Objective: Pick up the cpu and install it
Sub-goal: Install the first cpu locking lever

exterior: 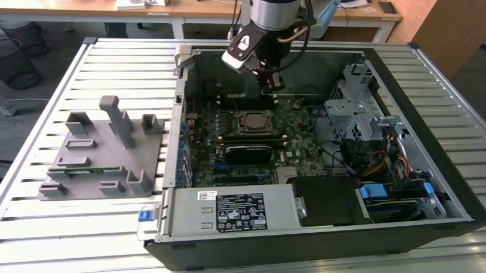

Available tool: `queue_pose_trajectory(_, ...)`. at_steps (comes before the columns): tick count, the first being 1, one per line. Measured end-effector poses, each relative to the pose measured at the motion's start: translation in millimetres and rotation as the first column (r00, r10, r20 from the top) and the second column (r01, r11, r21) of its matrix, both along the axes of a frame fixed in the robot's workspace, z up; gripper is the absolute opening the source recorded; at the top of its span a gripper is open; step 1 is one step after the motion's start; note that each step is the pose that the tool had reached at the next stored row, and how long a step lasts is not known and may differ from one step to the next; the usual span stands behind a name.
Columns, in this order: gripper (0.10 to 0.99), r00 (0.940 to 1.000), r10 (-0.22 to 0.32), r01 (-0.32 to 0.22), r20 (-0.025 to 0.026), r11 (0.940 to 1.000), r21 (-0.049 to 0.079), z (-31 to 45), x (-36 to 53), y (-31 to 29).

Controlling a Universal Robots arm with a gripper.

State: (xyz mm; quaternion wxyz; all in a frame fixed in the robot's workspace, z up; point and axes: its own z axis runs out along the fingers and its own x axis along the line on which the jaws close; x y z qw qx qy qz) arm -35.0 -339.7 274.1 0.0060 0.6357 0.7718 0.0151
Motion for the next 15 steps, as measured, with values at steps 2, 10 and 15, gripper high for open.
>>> queue_pose_trajectory(2, 0.106, 0.9994, 0.036, -0.036, 0.0000, 0.9994, 0.000, -0.1, 0.0, 0.0)
queue_pose_trajectory(10, 0.106, 0.9835, 0.181, -0.181, 0.0000, 0.9835, 0.000, -0.4, 0.0, 0.0)
queue_pose_trajectory(15, 0.106, 0.9629, 0.270, -0.270, 0.0000, 0.9629, 0.000, -0.6, 0.0, 0.0)
